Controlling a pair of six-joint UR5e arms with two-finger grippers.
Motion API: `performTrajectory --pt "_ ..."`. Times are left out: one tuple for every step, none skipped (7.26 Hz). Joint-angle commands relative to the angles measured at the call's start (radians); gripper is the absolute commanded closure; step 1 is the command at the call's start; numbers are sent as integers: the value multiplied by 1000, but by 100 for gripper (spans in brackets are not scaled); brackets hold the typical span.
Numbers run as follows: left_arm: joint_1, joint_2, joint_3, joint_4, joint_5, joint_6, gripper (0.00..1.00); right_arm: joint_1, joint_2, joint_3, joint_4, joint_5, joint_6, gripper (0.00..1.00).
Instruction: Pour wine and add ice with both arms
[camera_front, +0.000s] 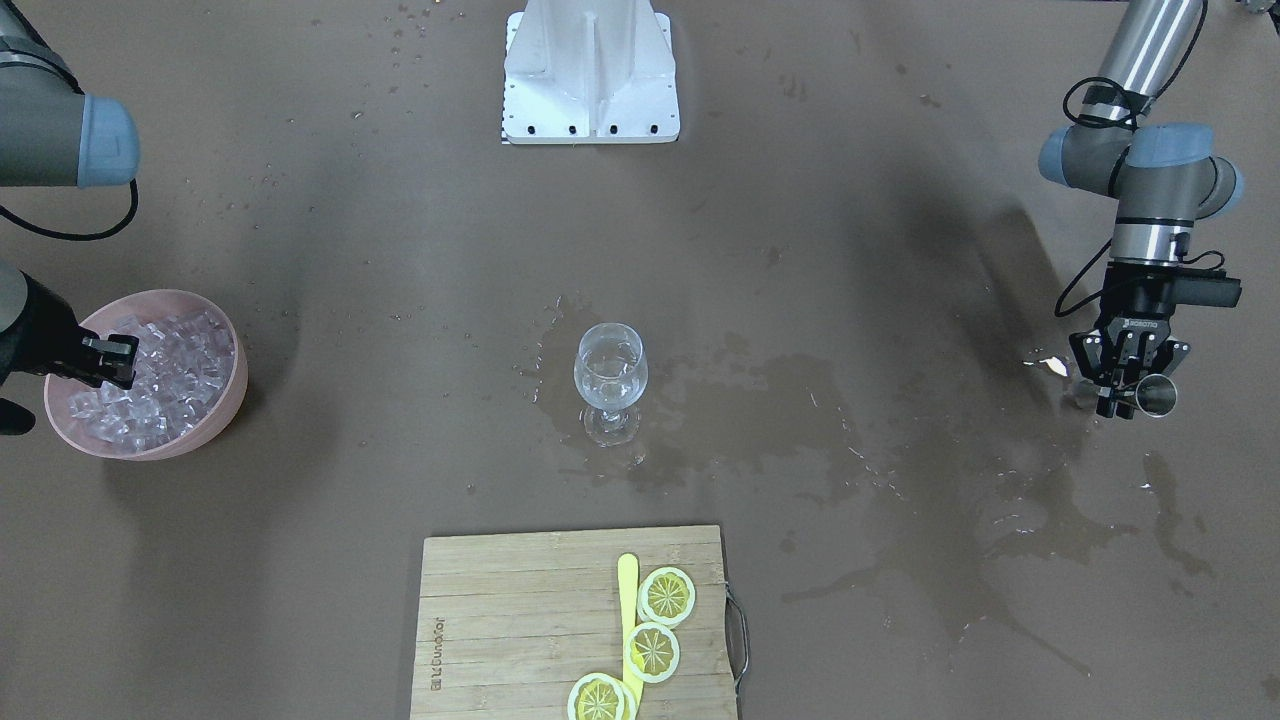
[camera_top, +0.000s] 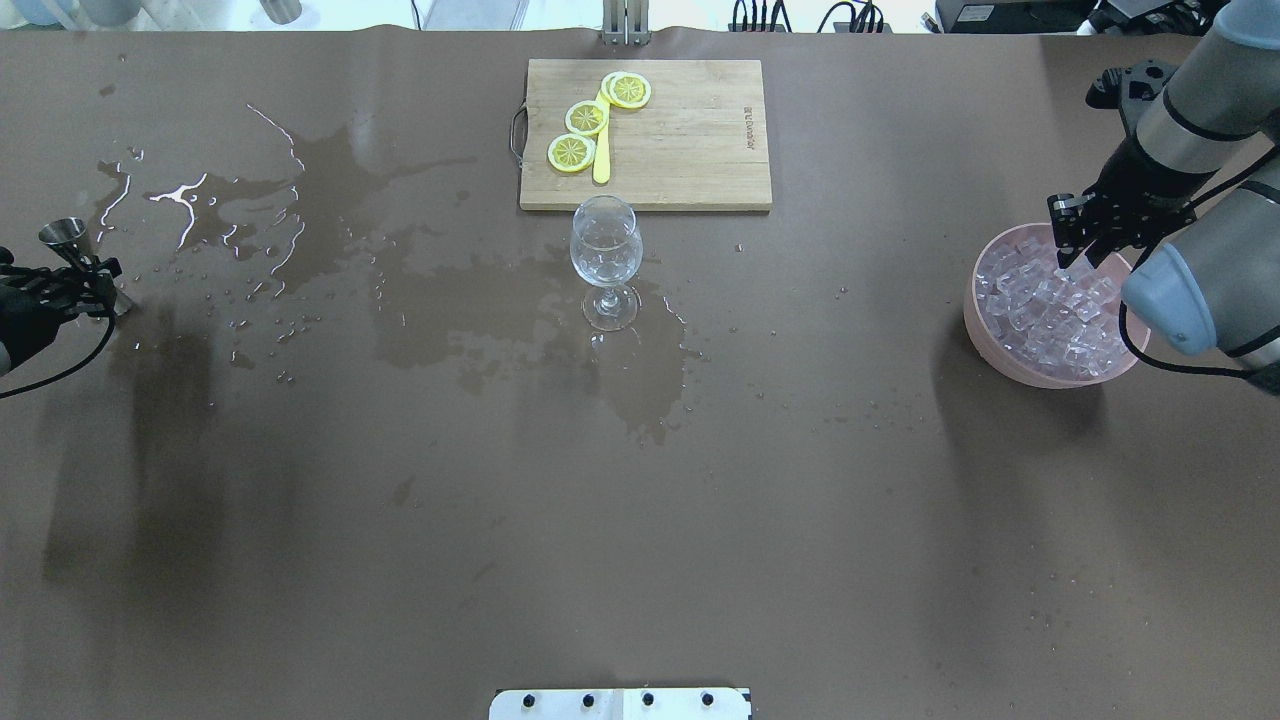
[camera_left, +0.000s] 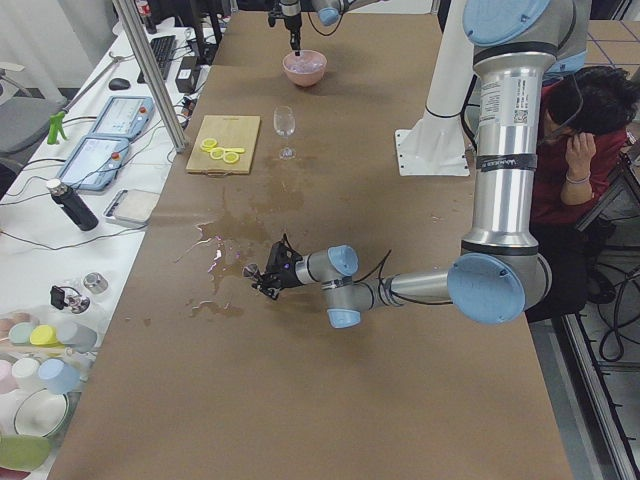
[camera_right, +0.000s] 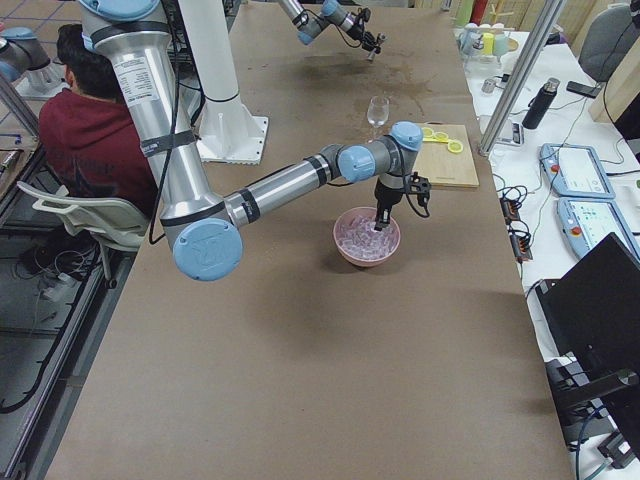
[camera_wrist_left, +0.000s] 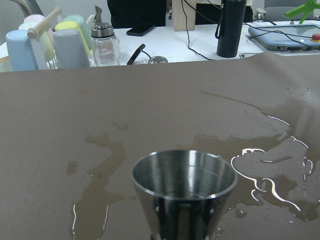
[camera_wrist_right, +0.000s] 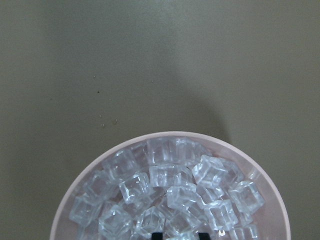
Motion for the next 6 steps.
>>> performTrajectory --pt "-1 0 -1 -7 0 -2 91 3 -1 1 0 -3 0 86" --pt "-1 0 -1 -22 0 -2 100 3 -1 -1 0 -3 0 86" --pt "-1 0 -1 -29 -1 -2 100 3 0 -2 0 -6 0 86" --pt "-1 -2 -3 -29 -1 -2 100 3 3 -2 0 -6 0 86" --pt "-4 -14 -6 -45 -3 -2 100 3 5 -1 0 -7 0 86" --pt "-24 -35 -10 -47 -8 0 100 5 8 1 0 -6 0 86"
